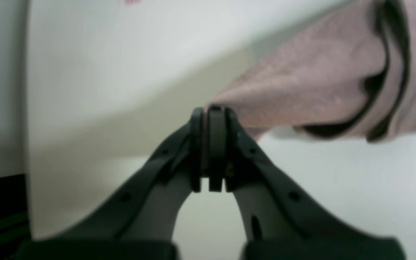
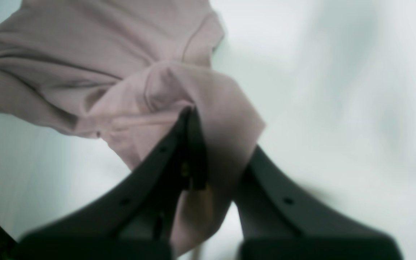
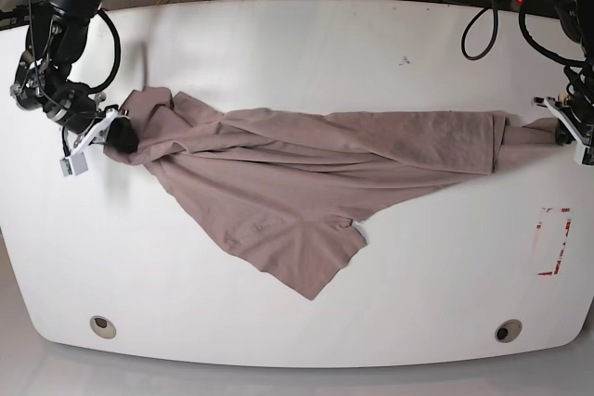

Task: Fold the T-shirt properly
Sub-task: 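Lay the shirt down and regrasp its edge with the right gripper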

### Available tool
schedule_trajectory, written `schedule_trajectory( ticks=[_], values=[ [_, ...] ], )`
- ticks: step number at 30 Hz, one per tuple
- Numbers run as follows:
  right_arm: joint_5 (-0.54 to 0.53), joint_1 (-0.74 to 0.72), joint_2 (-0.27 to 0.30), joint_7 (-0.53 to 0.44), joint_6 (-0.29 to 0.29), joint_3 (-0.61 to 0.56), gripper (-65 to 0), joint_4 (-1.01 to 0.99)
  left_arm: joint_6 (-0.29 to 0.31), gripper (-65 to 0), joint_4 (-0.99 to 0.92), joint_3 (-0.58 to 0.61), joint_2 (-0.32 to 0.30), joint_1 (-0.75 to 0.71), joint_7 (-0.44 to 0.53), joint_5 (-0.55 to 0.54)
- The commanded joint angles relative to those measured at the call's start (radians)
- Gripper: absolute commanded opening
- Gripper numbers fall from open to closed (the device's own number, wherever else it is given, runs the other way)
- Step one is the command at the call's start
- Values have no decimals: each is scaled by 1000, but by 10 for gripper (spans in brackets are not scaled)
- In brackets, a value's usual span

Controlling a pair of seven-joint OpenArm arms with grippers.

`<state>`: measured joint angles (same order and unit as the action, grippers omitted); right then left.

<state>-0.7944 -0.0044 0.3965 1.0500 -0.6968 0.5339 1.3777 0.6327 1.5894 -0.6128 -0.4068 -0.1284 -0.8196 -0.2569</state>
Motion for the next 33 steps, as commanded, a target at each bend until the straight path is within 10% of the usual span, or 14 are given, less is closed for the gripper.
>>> schedule_trajectory(
  ticks=[1, 6, 16, 24, 33],
  values=[
    [-26, 13, 25, -24, -1, 24, -650, 19, 14, -650, -16, -20, -25, 3, 23, -8],
    [-24, 30, 25, -24, -1, 28, -628, 19, 57, -650, -71, -17, -28, -23, 92, 15],
    [-27, 77, -5, -23, -1, 30, -197, 220, 65, -650, -83, 9, -14, -38, 153, 97],
    [-13, 36, -23, -10, -1, 27, -185, 273, 65, -650, -82, 9, -14, -38, 153, 97],
    [155, -309, -23, -14, -1, -114, -189, -94, 65, -650, -80, 11, -14, -34, 151, 98]
  ],
)
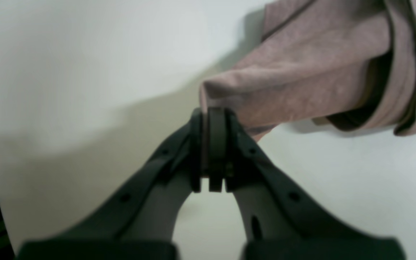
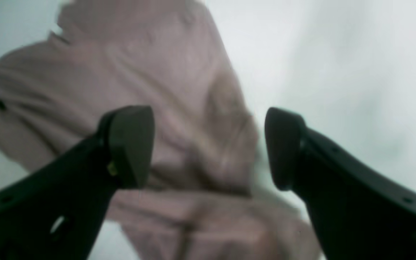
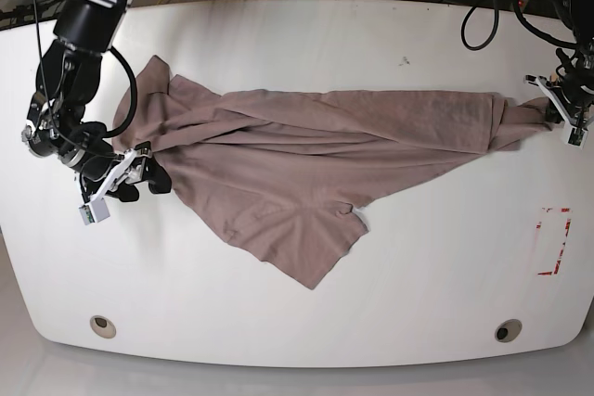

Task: Fold the T-shirt properly
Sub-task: 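Lay the shirt down and regrasp its edge with the right gripper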

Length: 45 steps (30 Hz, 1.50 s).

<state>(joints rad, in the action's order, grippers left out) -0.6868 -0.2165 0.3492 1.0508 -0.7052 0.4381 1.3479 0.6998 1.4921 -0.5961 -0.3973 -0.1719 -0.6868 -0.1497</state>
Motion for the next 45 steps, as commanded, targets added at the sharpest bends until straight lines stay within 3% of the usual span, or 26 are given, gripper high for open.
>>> schedule_trajectory(
  ticks=[1, 3, 11, 18, 30, 35, 37, 42, 45],
  values=[
    [77, -140, 24, -17, 7, -45, -189, -110, -2, -650, 17, -5, -24, 10, 19, -9],
    [117, -194, 24, -37, 7, -80, -189, -175, -2, -650, 17, -5, -24, 12, 17, -9],
    [264, -392, 23, -309, 7, -247, -190, -572, -2, -650, 72, -3, -24, 7, 16, -8],
    [298, -427, 21, -511, 7, -391, -190, -766, -2, -650, 107, -3, -24, 5, 14, -8],
    [301, -393, -138, -528, 7, -440, -190, -772, -2, -650, 100, -3, -24, 10, 14, -8],
    [301, -392, -164, -536, 7, -440, -195, -776, -2, -650, 100, -3, -24, 10, 14, -8],
    [301, -390, -166, -547, 7, -440, -249, -776, -2, -650, 100, -3, -24, 12, 14, -8],
    [301, -393, -158, -582, 7, -440, -644, -775, -2, -650, 100, -3, -25, 13, 14, -8],
    [301, -401, -141, -574, 7, -440, -650, -770, -2, -650, 100, 28, -27, 35, 14, -6]
  ],
)
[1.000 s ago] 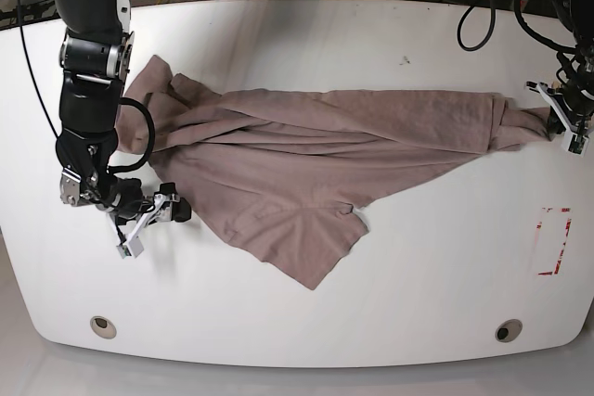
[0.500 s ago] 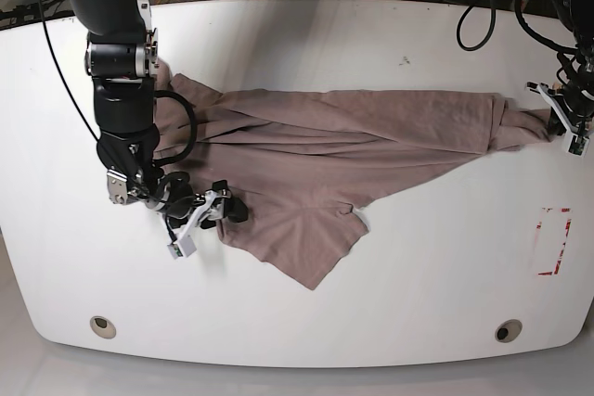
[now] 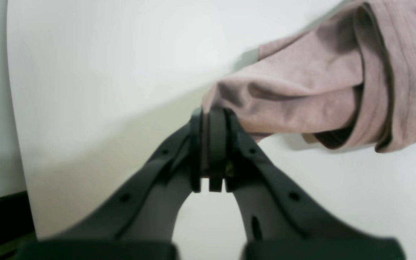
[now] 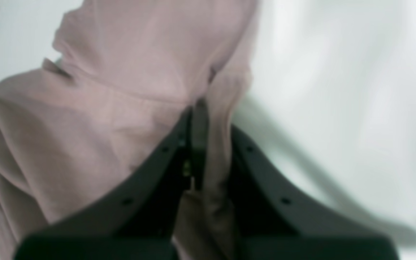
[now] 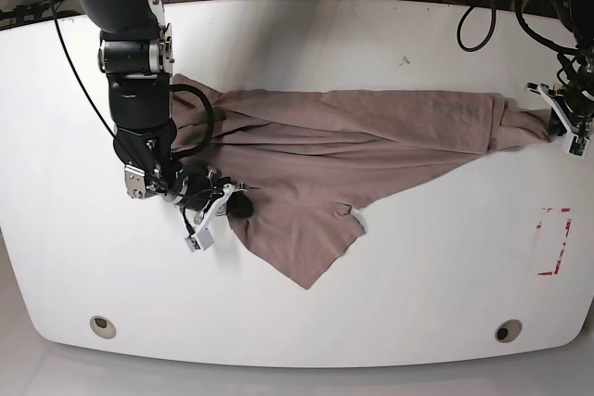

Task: Fold the T-shirt properly
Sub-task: 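Lay the shirt down and regrasp its edge with the right gripper, then lift the shirt high with both grippers, stretching it between them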

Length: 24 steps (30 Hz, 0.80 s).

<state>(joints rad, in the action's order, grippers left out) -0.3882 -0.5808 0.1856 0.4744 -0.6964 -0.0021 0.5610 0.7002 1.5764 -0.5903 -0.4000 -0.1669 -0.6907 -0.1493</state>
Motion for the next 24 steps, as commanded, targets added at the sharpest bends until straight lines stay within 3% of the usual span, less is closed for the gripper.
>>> schedule_trajectory(
  ticks=[1, 6, 11, 17, 24],
  values=[
    [2, -40, 32, 11, -2, 0, -650, 20, -2, -650, 15, 36, -24, 36, 18, -5],
    [1, -52, 53, 93, -2, 1, -650, 155, -2, -650, 29, 62, -18, 85, 18, 72],
    [1, -64, 93, 195, -2, 3, -650, 327, -2, -650, 51, 85, -6, 183, -25, 80],
    [1, -186, 140, 297, -2, 3, -650, 417, -2, -650, 97, 88, -6, 353, -146, 78],
    [-1, -397, 193, 383, -2, 3, -650, 428, -2, -650, 126, 132, -9, 571, -223, 81]
  ],
)
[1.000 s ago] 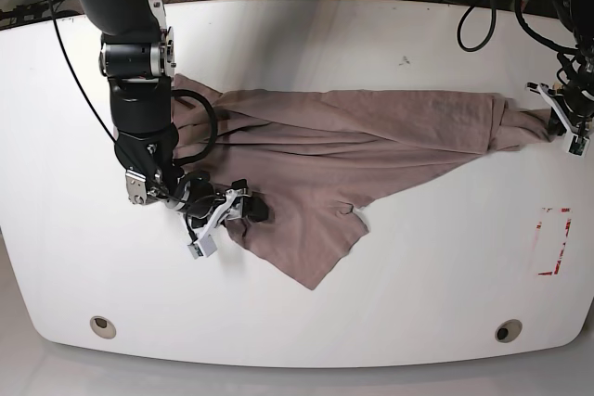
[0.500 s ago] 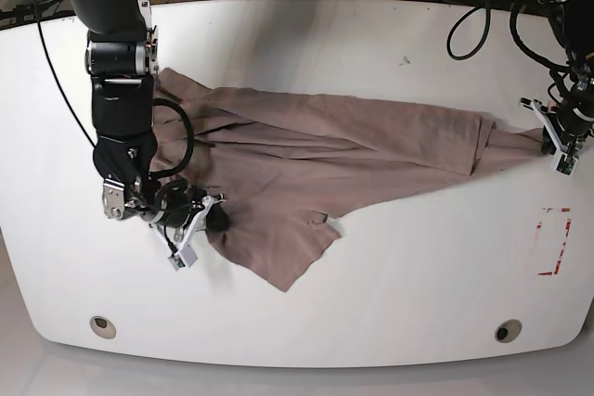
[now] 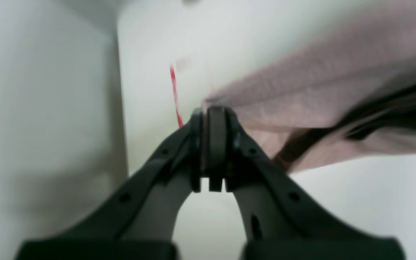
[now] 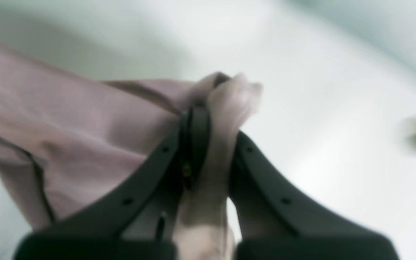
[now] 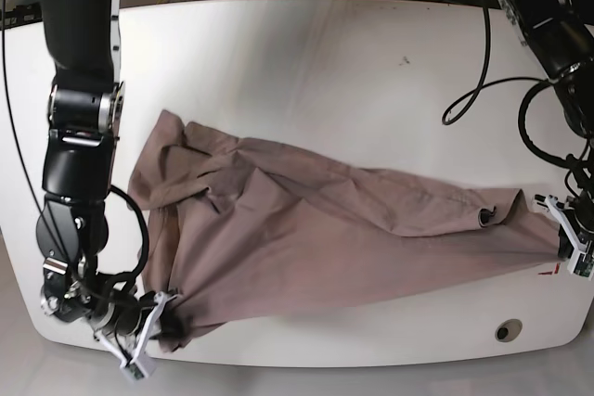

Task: Fold the T-shirt properly
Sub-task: 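Lift the shirt high with both grippers, stretching it between them, then swing the held shirt across the table and lay it flat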

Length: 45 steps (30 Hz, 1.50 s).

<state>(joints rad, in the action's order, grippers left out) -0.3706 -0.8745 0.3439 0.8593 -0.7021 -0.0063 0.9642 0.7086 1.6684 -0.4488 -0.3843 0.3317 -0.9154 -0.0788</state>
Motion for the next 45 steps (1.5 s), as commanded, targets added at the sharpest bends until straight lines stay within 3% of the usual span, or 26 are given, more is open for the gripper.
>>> schedule_trajectory(
  ticks=[1, 10, 15, 21, 28, 32, 45],
  values=[
    [-18, -131, 40, 7, 4, 7, -650, 25, -10, -650, 42, -8, -25, 99, -6, 12],
    [-24, -430, 70, 122, 4, 4, -650, 26, -10, -650, 51, 15, -28, 424, -70, 101],
    [-28, -431, 79, 217, 4, 4, -650, 28, -10, -650, 45, 74, -81, 559, -72, 104],
    [-28, -431, 96, 312, 4, 9, -650, 97, -10, -650, 51, 101, -95, 580, -67, 99],
    [-81, -403, 146, 351, 4, 10, -650, 250, -10, -650, 88, 95, -94, 435, -64, 98],
    [-160, -233, 163, 349, 4, 85, -650, 298, -10, -650, 140, 95, -91, 306, -63, 96],
    [-169, 277, 114, 349, 4, 294, -650, 574, -10, -650, 210, 35, 54, -49, 63, 96]
  ],
)
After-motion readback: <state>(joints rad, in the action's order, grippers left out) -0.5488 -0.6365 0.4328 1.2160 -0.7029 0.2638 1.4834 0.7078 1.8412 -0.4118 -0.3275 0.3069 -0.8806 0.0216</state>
